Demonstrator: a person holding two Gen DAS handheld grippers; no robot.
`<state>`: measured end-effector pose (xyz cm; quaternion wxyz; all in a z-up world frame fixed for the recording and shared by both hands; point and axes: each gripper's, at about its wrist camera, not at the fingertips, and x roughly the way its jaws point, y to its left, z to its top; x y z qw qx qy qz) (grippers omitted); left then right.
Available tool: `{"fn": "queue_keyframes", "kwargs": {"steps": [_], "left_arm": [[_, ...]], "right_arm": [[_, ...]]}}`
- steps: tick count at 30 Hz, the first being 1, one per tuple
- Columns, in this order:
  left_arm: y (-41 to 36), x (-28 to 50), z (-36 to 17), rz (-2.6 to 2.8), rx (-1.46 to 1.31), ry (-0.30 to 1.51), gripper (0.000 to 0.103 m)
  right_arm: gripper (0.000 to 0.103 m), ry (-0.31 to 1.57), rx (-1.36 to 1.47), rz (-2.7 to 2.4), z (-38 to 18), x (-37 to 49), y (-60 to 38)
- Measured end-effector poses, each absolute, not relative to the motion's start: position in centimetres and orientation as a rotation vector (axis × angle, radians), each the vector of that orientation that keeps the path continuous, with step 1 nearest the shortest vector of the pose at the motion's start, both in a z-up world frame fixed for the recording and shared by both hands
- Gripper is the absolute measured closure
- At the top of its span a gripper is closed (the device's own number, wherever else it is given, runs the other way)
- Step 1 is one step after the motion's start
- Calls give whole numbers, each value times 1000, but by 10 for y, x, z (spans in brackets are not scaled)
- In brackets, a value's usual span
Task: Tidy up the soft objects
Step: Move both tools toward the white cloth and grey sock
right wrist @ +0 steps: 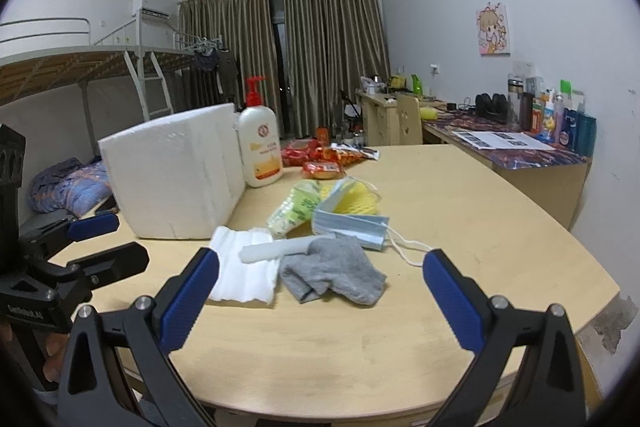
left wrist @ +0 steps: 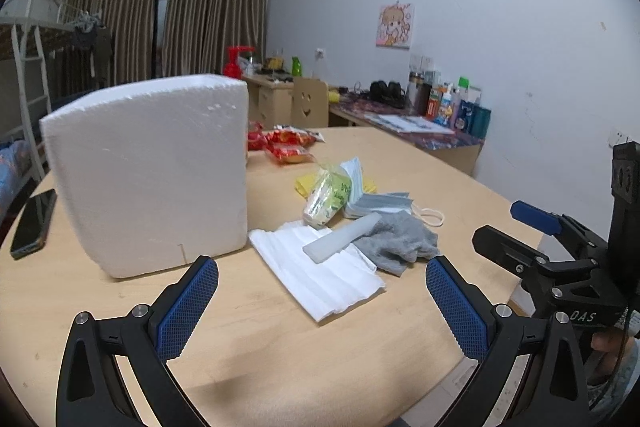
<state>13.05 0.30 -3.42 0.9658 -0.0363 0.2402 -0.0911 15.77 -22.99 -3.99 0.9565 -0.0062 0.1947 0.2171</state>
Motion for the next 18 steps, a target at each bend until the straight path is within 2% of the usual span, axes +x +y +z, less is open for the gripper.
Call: {"fn": "queue_keyframes", "kwargs": {"steps": [14, 16, 18], "left_arm": [[-1, 190, -64, -214, -107, 652, 0], [-1, 194, -66, -215, -111, 668, 4], [-1, 199, -70, -223, -123, 687, 14]], "right_arm": [[0, 458, -9, 432, -54, 181, -238], [0, 458, -15, 429, -55, 182, -238], [0, 463, -22, 432, -56, 183, -238]]}}
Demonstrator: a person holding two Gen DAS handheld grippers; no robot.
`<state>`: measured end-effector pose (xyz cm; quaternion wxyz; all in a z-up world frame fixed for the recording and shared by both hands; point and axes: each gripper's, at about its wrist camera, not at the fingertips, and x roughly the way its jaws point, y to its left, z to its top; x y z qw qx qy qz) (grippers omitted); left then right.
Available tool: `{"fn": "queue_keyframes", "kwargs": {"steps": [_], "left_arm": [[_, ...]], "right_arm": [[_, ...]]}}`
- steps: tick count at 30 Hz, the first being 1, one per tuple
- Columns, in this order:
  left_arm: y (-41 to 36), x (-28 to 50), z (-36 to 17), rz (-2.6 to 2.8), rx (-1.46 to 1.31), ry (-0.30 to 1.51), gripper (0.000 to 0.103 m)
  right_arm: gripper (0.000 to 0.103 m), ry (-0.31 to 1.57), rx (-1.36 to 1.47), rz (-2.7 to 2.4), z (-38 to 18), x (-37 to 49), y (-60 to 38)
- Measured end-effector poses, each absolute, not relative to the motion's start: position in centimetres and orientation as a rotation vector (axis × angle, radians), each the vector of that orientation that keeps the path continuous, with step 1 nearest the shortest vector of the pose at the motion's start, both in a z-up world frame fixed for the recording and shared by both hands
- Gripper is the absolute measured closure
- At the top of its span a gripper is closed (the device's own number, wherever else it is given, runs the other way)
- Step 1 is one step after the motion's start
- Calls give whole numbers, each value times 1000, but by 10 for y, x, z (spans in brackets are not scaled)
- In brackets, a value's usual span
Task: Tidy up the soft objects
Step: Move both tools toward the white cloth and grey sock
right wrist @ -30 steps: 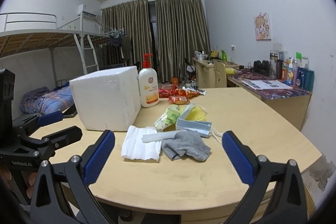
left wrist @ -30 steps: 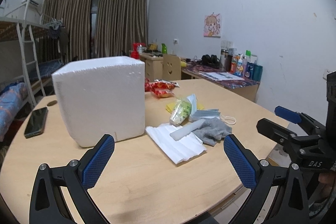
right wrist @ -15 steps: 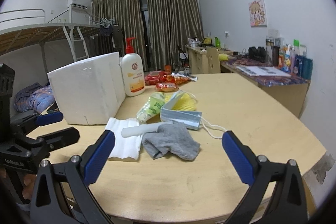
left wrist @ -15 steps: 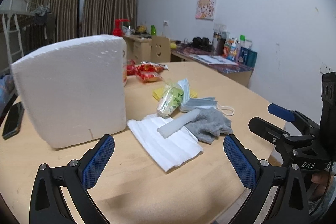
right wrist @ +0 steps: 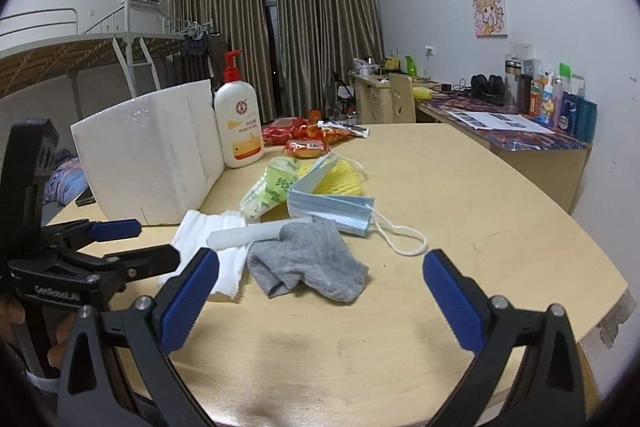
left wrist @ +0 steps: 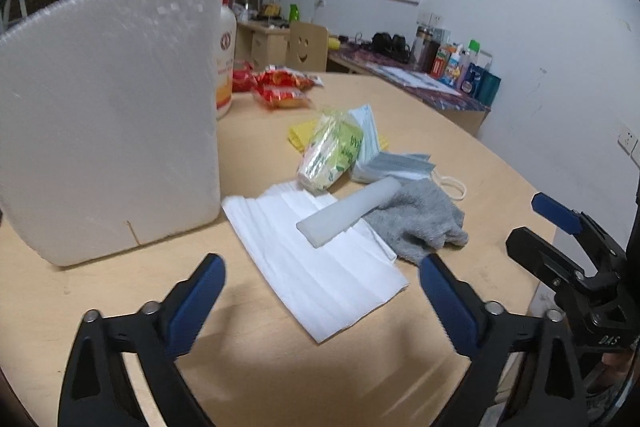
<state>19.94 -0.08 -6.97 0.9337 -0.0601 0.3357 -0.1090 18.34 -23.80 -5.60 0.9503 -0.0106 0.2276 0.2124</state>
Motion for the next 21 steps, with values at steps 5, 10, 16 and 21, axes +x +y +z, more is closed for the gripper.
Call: {"fn": "queue_keyframes", "kwargs": {"steps": [5, 10, 16, 21], "left_arm": [[0, 215, -84, -243, -155, 770, 26], [-3, 219, -89, -248, -147, 799, 28], [-6, 222, -92, -215, -110, 825, 32], [-10, 221, -93, -198, -72, 822, 59]], "right_arm": [[0, 475, -36, 426, -57, 191, -236], [0, 488, -49, 425, -60, 198, -235], [0, 500, -66, 427, -62, 207, -231], [0, 515, -86, 432, -65, 215, -224]]}}
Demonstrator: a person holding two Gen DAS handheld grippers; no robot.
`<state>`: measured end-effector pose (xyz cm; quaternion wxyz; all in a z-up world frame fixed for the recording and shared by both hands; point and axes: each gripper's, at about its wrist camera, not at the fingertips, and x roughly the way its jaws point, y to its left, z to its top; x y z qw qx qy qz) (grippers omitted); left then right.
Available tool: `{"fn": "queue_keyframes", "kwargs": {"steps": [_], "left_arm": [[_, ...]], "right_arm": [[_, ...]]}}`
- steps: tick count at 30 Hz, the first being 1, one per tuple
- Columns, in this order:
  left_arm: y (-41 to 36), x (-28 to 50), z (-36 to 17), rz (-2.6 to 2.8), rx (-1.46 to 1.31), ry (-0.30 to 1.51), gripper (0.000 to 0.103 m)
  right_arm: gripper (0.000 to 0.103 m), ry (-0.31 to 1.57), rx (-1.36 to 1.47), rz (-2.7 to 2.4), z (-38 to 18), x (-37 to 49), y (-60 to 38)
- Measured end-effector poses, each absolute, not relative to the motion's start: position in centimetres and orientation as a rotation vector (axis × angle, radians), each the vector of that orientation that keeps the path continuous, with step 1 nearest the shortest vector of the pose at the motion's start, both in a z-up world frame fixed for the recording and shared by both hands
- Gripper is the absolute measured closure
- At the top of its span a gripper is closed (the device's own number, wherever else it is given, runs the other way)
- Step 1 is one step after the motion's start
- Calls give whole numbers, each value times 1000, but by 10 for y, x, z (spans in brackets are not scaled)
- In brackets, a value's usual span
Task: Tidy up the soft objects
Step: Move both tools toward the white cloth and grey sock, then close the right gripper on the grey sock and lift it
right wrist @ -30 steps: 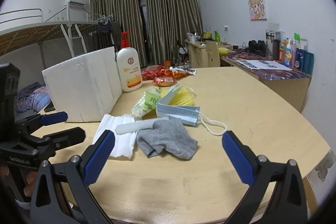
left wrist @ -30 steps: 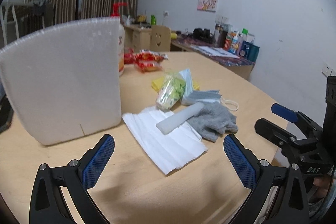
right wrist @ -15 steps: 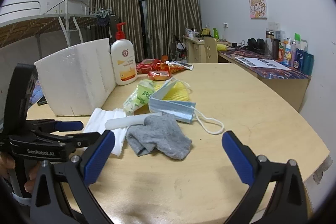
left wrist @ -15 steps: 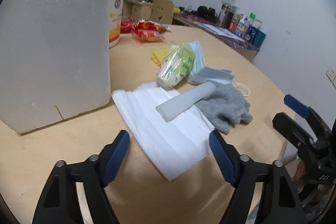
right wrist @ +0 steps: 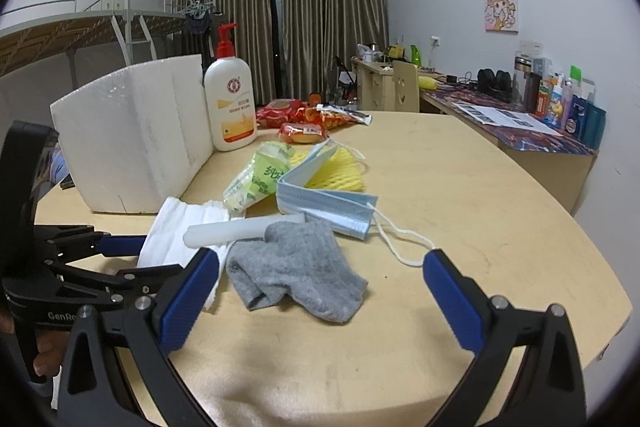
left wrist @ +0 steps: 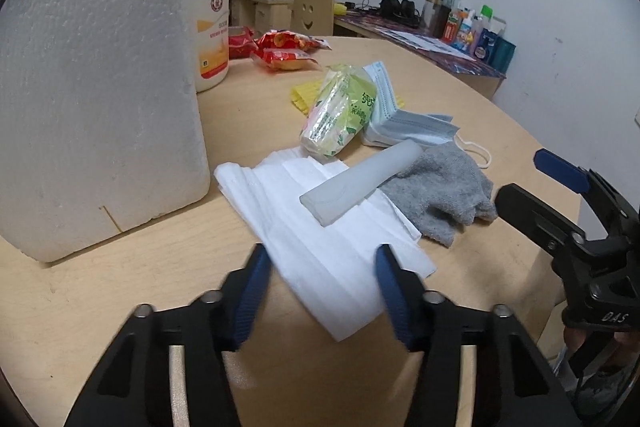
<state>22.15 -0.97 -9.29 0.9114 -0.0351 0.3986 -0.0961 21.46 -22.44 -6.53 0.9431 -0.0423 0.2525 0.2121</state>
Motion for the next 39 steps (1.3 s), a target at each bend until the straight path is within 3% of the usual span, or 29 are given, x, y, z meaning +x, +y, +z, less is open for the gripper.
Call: {"fn": "queue_keyframes", "kwargs": {"steps": [3, 8, 21, 26, 30, 32, 39], "left_arm": [[-10, 222, -93, -199, -67, 815, 73], [-8, 222, -94, -218, -79, 810, 81], [-8, 220, -95, -277, -101, 811, 81], [-8, 220, -95, -285, -103, 815, 81], [-7, 220, -95, -288, -109, 813, 81], [-6, 219, -95, -290, -112, 812, 81], [-8, 218, -95, -290, -104, 807, 81]], "right_arm": [[0, 526, -94, 440, -67, 219, -221], [0, 549, -108, 455, -71, 225, -217], [0, 580, -116, 501, -74, 230, -207], [24, 633, -144, 514, -81, 233, -199], [34, 663, -138, 505, -86, 236, -200], [48, 679, -141, 488, -88, 238, -201], [51, 686, -157, 496, -92, 235, -201]]}}
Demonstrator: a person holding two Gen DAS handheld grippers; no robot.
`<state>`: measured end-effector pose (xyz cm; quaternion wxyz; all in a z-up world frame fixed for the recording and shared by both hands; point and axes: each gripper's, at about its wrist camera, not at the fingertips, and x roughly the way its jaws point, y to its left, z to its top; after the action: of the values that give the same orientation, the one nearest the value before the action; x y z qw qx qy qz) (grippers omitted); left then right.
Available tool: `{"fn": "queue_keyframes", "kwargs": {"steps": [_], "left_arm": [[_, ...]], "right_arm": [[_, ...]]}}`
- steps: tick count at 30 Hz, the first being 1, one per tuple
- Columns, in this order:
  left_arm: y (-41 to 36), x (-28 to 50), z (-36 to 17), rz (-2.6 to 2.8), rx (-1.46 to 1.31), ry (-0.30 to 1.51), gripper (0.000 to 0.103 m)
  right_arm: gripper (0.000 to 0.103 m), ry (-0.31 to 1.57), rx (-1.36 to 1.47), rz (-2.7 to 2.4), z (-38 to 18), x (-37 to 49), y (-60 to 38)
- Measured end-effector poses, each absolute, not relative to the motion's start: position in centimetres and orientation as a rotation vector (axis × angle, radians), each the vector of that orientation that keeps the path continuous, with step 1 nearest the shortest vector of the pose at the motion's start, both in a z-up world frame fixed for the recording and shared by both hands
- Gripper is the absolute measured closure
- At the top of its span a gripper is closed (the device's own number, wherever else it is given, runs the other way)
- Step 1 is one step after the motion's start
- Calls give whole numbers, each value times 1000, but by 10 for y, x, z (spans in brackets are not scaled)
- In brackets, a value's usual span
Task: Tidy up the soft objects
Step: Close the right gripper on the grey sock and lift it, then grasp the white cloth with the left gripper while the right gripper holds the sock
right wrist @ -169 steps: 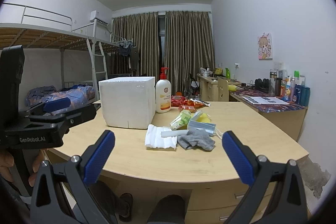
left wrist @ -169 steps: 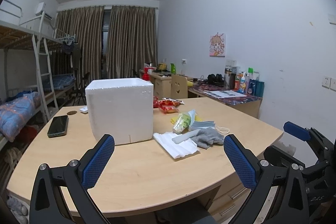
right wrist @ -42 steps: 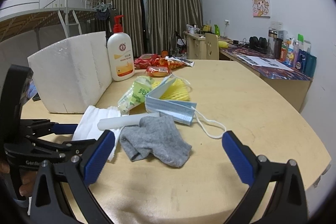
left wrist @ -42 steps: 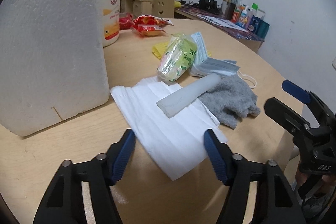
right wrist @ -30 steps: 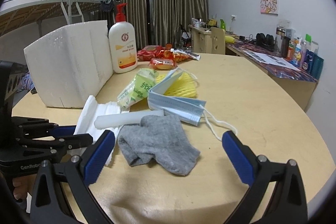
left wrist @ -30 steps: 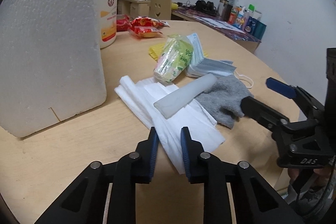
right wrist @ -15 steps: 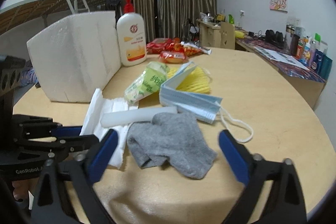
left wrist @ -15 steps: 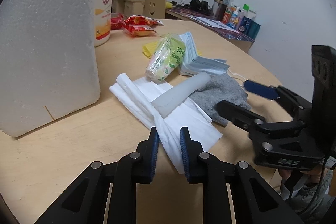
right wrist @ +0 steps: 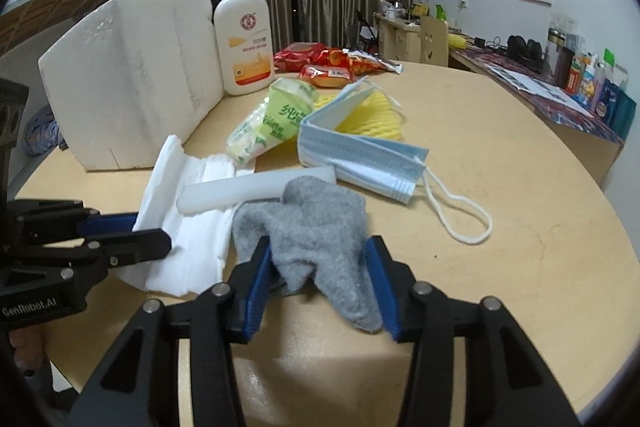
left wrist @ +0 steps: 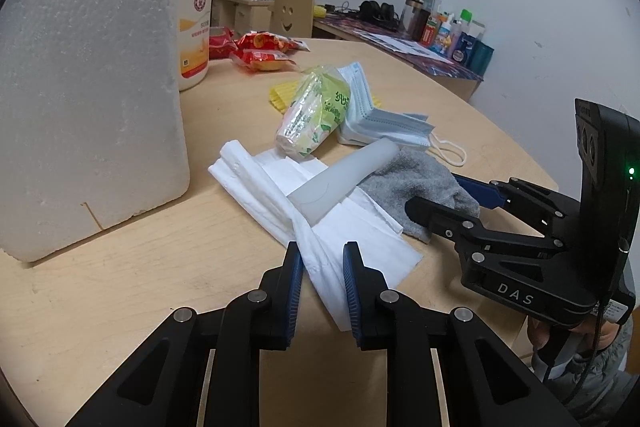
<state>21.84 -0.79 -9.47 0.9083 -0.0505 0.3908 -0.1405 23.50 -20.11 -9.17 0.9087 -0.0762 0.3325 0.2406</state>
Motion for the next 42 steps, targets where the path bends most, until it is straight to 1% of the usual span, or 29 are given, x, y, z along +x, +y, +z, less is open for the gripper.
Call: {"fn": "queue_keyframes", "kwargs": {"steps": [3, 4, 8, 9, 11, 14, 18, 27, 36, 40, 42], "left_arm": [[-8, 218, -95, -289, -105, 805, 81], [-7, 218, -95, -289, -105, 805, 81], [-7, 218, -95, -291, -105, 806, 82], [-7, 217, -94, -292, -106, 805, 87], [-7, 216, -93, -295, -109, 795, 88], [-6, 213, -91, -305, -113, 774, 89], [-3, 210, -87, -314, -119, 750, 95], [-3, 198, -76, -334, -127, 694, 96], [9, 177, -31, -319, -101, 563, 96], [8, 176, -37, -314, -108, 603, 95], [6, 177, -49, -310, -105, 640, 92]], "right_arm": [[51, 683, -154, 490, -92, 235, -201], [52, 678, -153, 488, -92, 235, -201], [76, 660, -127, 489, -93, 231, -205], [77, 659, -118, 490, -93, 231, -206], [81, 660, -95, 504, -93, 230, -210], [81, 667, -25, 519, -92, 228, -219], [81, 647, 19, 528, -85, 222, -226], [81, 583, 37, 502, -64, 211, -239], [81, 544, 46, 499, -53, 201, -245], [81, 547, 39, 502, -54, 200, -244], [81, 549, 35, 505, -56, 198, -243]]}}
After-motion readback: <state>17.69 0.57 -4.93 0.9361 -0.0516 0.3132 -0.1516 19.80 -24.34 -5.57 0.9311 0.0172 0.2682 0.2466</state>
